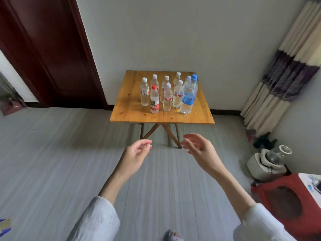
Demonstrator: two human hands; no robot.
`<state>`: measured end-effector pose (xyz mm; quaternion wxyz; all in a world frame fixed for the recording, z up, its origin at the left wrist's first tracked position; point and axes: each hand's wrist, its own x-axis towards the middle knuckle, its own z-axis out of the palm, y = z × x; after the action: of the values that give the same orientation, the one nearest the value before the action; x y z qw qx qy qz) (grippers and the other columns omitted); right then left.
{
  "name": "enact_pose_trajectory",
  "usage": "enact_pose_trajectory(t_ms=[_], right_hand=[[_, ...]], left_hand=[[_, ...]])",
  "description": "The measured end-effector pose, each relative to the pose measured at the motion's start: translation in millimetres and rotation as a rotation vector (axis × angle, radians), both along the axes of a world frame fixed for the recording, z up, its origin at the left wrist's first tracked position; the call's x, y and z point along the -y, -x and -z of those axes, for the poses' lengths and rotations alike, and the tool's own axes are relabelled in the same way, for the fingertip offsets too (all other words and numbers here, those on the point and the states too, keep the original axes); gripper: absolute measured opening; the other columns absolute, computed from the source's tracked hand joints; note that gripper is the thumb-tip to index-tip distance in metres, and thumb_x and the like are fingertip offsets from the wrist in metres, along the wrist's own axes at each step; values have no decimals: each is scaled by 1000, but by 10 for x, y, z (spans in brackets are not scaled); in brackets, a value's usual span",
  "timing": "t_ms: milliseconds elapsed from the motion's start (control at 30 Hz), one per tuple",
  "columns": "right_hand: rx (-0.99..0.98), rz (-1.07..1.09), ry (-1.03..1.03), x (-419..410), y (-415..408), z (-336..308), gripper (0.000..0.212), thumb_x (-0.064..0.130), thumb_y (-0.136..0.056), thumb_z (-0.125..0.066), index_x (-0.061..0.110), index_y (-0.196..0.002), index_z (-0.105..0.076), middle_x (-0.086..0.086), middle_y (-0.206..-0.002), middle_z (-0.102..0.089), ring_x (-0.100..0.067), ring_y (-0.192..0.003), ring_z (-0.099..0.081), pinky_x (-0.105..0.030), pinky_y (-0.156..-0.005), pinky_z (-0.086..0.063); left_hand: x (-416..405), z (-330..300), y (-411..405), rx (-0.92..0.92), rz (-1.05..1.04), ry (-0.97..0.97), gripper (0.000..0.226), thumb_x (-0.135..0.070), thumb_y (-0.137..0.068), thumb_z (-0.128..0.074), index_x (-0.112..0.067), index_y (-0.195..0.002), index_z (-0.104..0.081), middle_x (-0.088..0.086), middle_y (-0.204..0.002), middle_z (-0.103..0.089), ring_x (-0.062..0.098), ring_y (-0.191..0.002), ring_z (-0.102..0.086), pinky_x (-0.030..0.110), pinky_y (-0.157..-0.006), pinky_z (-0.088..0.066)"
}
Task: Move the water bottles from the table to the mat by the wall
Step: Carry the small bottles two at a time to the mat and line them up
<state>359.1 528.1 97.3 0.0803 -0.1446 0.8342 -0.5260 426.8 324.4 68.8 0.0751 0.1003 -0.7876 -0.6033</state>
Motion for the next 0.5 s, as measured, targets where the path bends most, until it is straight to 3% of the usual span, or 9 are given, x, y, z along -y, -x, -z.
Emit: enact_pose_trajectory(t_ms=[333, 500], right_hand=[[40, -27, -32, 664, 2451, 280, 26, 27, -89, -53, 11, -109, -58, -11, -105, -68, -21, -97, -64, -40, -88, -52], [47, -31, -83, 955, 3443, 312, 24, 25, -90, -52, 11, -108, -58, -11, -100, -68, -20, -92, -64, -28, -72, -52]], left_hand=[[664, 279, 2294, 84, -92, -11, 18, -23, -91, -50, -25, -107, -57, 4, -111, -62, 12, -102, -59, 32, -92, -48], [940, 336, 3187, 153, -81, 5, 23, -29, -90, -52, -26, -112, -55, 3, -115, -61, 13, -105, -58, 36, -94, -48]])
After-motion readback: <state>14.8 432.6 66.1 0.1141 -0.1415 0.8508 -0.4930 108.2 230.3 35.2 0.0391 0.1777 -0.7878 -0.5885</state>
